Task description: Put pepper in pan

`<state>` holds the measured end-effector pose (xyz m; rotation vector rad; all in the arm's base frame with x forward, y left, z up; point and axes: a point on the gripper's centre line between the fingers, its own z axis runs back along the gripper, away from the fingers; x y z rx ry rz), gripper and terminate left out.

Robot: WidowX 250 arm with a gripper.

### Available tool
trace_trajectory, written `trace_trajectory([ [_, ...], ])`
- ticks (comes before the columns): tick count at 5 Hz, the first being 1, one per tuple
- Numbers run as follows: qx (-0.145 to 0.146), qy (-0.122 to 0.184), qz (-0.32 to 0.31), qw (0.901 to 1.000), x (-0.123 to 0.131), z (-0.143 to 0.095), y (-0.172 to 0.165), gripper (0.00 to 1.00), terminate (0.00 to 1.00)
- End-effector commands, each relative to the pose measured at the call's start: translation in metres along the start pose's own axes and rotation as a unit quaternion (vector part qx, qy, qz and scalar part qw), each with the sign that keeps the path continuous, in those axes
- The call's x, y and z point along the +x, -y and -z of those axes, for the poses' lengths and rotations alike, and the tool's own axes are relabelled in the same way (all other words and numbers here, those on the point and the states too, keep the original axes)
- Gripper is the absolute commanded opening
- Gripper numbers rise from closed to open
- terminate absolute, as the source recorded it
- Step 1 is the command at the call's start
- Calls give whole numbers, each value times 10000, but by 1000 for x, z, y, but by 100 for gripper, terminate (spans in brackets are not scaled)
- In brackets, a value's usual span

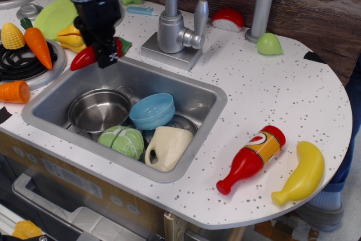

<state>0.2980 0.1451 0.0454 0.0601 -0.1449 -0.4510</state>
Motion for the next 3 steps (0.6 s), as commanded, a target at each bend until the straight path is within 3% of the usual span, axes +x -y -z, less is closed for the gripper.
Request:
trace_trajectory([
  [1,-11,68,75,9999,-3,-7,-7,100,0],
  [2,-11,68,75,9999,-3,-7,-7,100,0],
  [3,-11,68,75,9999,-3,-7,-7,100,100],
])
